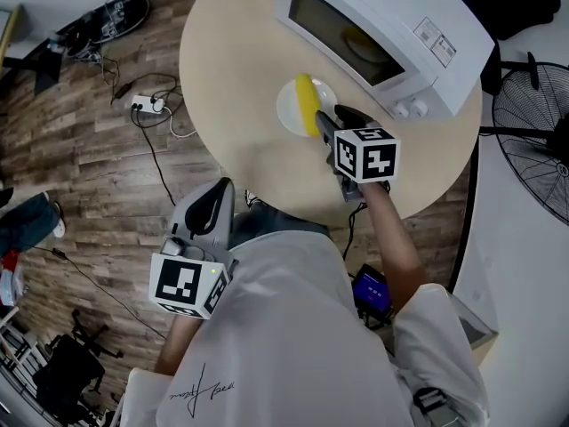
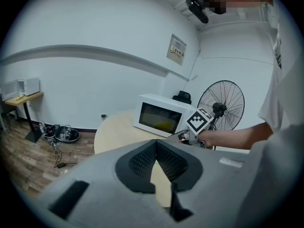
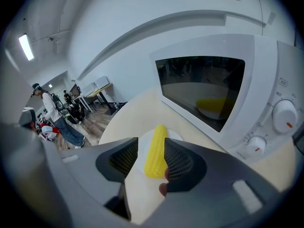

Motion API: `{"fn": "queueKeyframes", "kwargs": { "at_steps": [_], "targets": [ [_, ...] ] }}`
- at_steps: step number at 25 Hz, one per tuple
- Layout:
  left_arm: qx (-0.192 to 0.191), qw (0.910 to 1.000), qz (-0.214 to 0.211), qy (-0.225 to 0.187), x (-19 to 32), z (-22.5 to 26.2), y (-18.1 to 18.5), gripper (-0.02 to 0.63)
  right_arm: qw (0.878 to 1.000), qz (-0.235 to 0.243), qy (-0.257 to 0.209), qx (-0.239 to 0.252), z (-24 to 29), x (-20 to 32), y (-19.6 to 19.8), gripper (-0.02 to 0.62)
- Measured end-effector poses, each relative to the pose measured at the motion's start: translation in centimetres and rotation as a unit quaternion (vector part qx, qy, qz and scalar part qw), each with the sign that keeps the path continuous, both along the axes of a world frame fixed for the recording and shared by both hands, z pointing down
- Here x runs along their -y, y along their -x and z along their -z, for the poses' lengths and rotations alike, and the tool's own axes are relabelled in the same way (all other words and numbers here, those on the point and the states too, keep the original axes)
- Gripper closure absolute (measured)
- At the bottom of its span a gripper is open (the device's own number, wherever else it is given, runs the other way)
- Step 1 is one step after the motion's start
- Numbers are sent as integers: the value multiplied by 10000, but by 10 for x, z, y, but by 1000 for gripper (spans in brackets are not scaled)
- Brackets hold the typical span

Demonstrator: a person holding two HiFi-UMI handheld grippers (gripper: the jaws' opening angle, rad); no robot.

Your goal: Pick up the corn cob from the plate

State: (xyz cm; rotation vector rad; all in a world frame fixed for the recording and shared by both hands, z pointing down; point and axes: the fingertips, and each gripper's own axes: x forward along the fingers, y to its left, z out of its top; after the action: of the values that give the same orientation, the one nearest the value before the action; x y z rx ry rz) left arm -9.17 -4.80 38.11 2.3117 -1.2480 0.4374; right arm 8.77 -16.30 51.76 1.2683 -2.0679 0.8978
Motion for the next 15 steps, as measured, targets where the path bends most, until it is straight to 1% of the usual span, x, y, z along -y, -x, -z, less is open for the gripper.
{"fn": "queueKeyframes", "kwargs": {
  "at_steps": [3,7,10,15],
  "targets": [
    [-5,10000,26,15,1,-1,1,606,9999,49,111,-30,-8,2,2,379],
    [-23,9999,92,45,2,-3,4,606,9997,74,239,-55,-17,6,3,351],
    [-11,9999,109,64,4,-5,5,606,9994,102,326,-39,-24,9,5,314],
    [29,9999,143,88,7,-6,10,606,9988,125,460,-88,-36,14,7,291]
  ]
}}
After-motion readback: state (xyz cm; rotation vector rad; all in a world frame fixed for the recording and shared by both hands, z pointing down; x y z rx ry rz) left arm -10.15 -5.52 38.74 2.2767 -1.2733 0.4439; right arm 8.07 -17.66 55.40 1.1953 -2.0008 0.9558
